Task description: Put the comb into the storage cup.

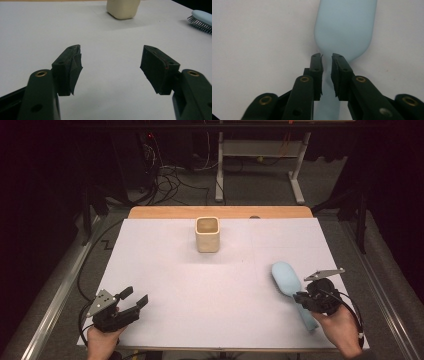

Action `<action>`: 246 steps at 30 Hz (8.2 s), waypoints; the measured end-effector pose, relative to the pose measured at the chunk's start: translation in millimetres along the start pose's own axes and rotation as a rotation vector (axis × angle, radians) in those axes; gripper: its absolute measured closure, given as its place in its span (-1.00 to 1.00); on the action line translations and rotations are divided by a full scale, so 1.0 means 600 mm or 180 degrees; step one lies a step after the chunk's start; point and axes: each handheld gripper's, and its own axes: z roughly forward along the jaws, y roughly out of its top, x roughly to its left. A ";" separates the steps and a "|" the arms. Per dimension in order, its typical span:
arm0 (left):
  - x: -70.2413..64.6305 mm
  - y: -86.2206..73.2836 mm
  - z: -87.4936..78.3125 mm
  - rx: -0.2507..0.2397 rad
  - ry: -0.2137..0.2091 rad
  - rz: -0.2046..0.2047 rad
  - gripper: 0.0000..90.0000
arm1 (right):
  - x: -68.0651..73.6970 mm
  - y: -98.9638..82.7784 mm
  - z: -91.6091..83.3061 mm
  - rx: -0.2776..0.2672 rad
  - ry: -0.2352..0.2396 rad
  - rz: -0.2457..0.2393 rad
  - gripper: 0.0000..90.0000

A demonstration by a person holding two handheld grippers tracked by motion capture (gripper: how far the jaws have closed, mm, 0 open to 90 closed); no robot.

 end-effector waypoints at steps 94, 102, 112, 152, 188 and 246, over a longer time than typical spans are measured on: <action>-0.002 0.000 0.007 0.0065 -0.0009 -0.0017 -0.27 | 0.037 0.035 0.053 -0.0185 0.0179 -0.0041 0.56; -0.004 0.000 0.008 0.0073 -0.0030 0.0001 -0.27 | 0.052 0.037 0.052 -0.0283 0.0261 -0.0081 0.56; -0.017 0.004 0.021 0.0097 -0.0087 0.0092 -0.27 | 0.069 0.038 0.036 -0.0469 0.0389 -0.0163 0.56; -0.059 0.024 0.061 0.0085 -0.0296 0.0214 -0.26 | 0.143 0.061 0.031 -0.0716 0.0753 -0.0450 0.56; -0.108 0.060 0.107 0.0187 -0.0612 0.0407 -0.28 | 0.194 0.078 0.044 -0.0727 0.0989 -0.0710 0.56; -0.214 0.115 0.186 0.0468 -0.1360 0.0450 -0.56 | 0.188 0.072 0.050 -0.0766 0.0936 -0.0698 0.56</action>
